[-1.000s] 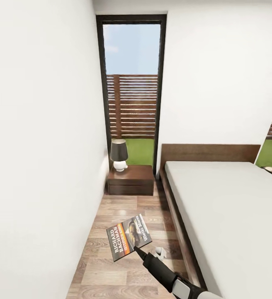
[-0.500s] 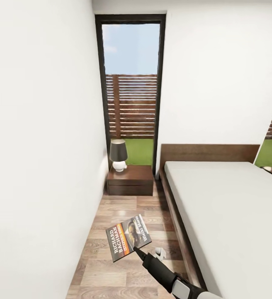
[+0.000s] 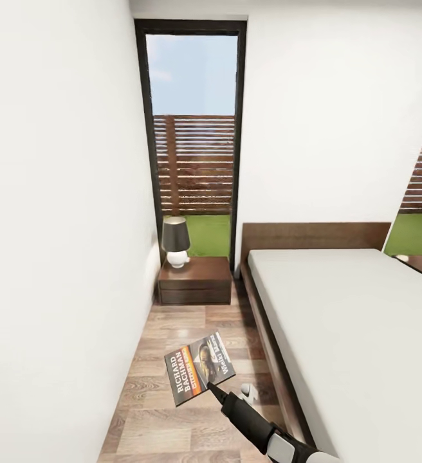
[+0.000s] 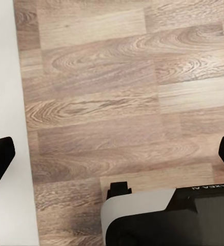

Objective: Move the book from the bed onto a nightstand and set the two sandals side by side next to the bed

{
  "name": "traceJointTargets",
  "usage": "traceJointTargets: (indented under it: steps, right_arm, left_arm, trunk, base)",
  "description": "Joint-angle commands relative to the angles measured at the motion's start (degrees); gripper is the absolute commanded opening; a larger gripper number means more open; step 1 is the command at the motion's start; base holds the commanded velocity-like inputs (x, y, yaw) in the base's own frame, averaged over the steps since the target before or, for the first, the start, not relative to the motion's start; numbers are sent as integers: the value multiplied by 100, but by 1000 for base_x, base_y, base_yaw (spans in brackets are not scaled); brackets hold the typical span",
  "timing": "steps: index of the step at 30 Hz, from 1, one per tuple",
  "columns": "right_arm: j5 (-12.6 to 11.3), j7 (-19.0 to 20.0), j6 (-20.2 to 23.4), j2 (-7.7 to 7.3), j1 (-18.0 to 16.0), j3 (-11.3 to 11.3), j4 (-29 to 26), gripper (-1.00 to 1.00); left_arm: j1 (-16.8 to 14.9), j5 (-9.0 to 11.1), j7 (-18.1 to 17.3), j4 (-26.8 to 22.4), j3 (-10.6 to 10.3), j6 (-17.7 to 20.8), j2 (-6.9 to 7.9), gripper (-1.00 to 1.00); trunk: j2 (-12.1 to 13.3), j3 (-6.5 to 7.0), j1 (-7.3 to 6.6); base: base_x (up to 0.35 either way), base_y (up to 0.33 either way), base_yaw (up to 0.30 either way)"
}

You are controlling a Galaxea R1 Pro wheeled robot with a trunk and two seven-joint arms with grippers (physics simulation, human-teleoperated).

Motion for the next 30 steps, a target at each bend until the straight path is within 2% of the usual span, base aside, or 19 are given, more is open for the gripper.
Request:
traceJointTargets:
  steps: [1,30]
  right_arm:
    - [-9,5,-46,-2,-4,11,13,-100]
    - [2,5,-54,-1,60,11,102,-100]
  left_arm:
    - [0,-51,-6,-9,50,-10,-3,100]
    - [-2,-38,-5,-13,56,4,-4,100]
  trunk:
    - [-4,-2,3]
    - [-4,-2,3]
  base:
    - [110,14,-16]
    - [52,17,-2]
